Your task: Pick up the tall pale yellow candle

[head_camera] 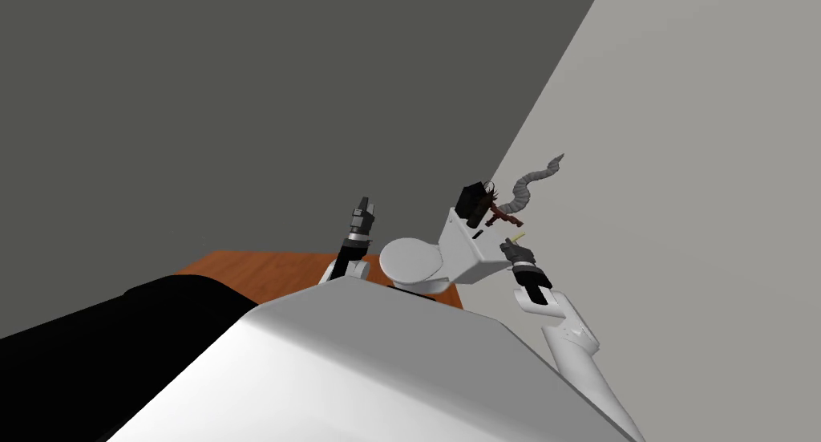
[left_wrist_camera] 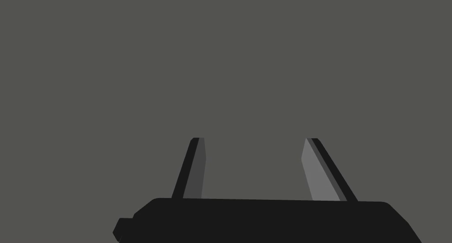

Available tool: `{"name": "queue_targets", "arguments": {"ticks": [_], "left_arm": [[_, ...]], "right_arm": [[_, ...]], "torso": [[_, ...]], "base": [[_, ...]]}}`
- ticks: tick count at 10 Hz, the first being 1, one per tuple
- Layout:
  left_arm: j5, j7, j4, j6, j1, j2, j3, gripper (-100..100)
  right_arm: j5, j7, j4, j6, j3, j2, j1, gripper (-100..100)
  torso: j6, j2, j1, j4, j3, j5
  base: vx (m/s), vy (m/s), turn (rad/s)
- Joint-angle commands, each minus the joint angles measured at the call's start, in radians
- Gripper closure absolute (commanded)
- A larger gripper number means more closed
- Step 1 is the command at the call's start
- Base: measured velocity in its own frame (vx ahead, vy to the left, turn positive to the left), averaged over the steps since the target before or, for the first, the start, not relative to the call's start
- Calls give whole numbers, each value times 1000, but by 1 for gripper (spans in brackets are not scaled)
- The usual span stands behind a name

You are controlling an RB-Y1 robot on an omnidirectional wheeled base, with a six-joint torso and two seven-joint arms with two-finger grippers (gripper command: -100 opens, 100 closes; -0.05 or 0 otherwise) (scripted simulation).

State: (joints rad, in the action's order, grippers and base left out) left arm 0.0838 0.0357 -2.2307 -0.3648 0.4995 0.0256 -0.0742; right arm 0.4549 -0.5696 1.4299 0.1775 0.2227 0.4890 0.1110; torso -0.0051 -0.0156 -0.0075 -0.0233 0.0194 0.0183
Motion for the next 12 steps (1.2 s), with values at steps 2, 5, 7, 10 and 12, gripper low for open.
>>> {"name": "queue_targets", "arguments": {"ticks": [2, 5, 7, 10, 12], "left_arm": [[0, 0, 0, 0, 0, 0, 0, 0], [0, 0, 0, 0, 0, 0, 0, 0], [0, 0, 0, 0, 0, 0, 0, 0], [0, 0, 0, 0, 0, 0, 0, 0], [0, 0, 0, 0, 0, 0, 0, 0]], "right_arm": [[24, 13, 69, -35, 37, -23, 73, 100], [48, 26, 145, -66, 74, -45, 133, 100], [48, 26, 203, -66, 74, -45, 164, 100], [71, 39, 272, -97, 111, -67, 240, 100], [70, 41, 283, -98, 110, -64, 241, 100]], "torso": [[-1, -1, -1, 0, 0, 0], [0, 0, 2, 0, 0, -1], [0, 0, 0, 0, 0, 0], [1, 0, -2, 0, 0, 0], [0, 0, 2, 0, 0, -1]], "base": [[11, -40, 160], [0, -17, 66], [7, -33, 50], [2, -36, 106], [-2, -1, -18]]}}
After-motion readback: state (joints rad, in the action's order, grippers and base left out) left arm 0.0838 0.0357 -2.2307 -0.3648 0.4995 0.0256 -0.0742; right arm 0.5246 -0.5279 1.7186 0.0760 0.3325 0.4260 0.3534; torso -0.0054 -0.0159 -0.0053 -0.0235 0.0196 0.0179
